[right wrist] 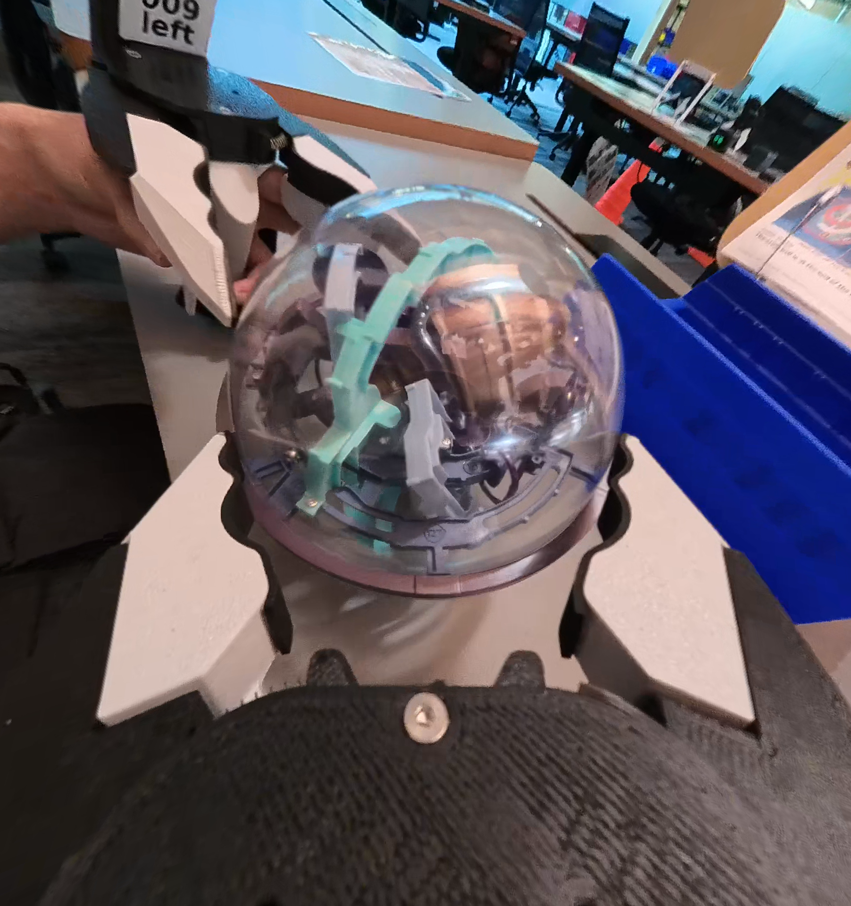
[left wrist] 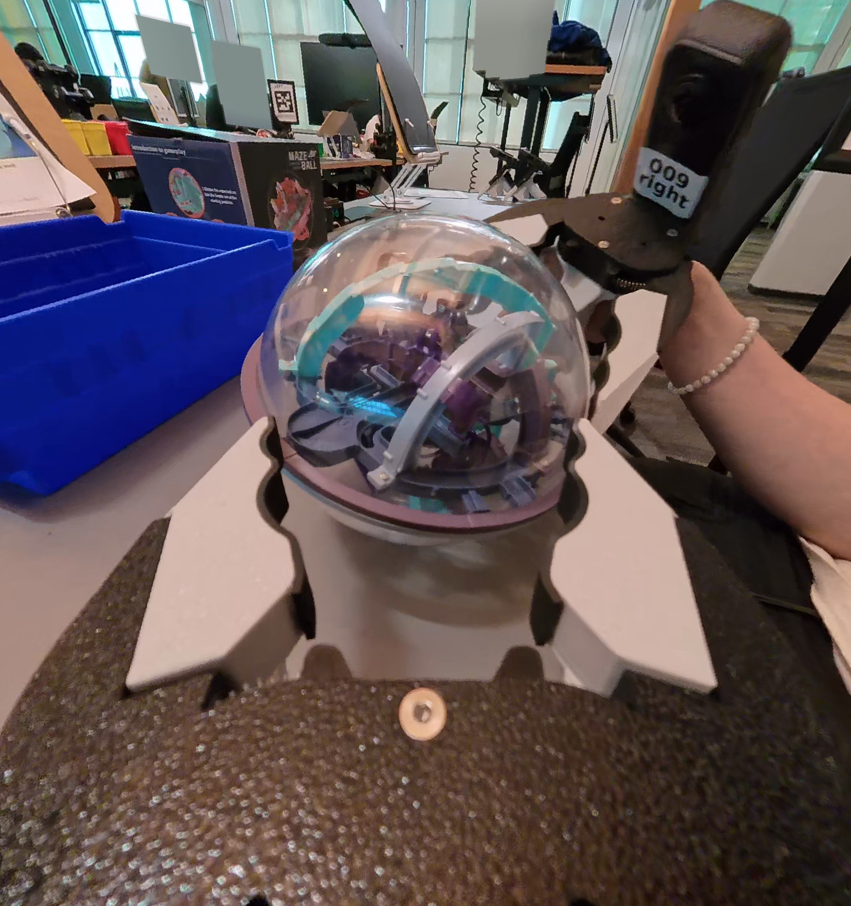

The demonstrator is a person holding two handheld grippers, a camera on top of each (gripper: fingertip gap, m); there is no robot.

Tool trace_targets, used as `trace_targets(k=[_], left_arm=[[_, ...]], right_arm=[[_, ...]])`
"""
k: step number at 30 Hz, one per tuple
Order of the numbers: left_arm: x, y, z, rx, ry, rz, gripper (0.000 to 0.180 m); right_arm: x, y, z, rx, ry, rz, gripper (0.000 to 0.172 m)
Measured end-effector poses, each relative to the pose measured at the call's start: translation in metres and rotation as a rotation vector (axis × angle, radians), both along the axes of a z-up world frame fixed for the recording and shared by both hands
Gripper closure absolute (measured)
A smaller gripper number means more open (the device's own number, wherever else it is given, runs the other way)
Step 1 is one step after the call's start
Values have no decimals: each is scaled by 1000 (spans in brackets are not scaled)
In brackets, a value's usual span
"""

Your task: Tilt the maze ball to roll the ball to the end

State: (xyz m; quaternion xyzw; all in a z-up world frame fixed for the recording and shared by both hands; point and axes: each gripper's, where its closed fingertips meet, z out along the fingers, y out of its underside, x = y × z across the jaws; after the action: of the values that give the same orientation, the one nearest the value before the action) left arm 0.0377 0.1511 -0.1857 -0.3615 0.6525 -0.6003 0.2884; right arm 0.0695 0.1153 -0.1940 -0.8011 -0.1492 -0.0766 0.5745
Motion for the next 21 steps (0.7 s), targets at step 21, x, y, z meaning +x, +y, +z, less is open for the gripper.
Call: trace_targets(k=[21], left_arm=[[-2,4,16,-58,-39,19,67]], right_arm=[[-8,2,-4,-31,193,0,33]])
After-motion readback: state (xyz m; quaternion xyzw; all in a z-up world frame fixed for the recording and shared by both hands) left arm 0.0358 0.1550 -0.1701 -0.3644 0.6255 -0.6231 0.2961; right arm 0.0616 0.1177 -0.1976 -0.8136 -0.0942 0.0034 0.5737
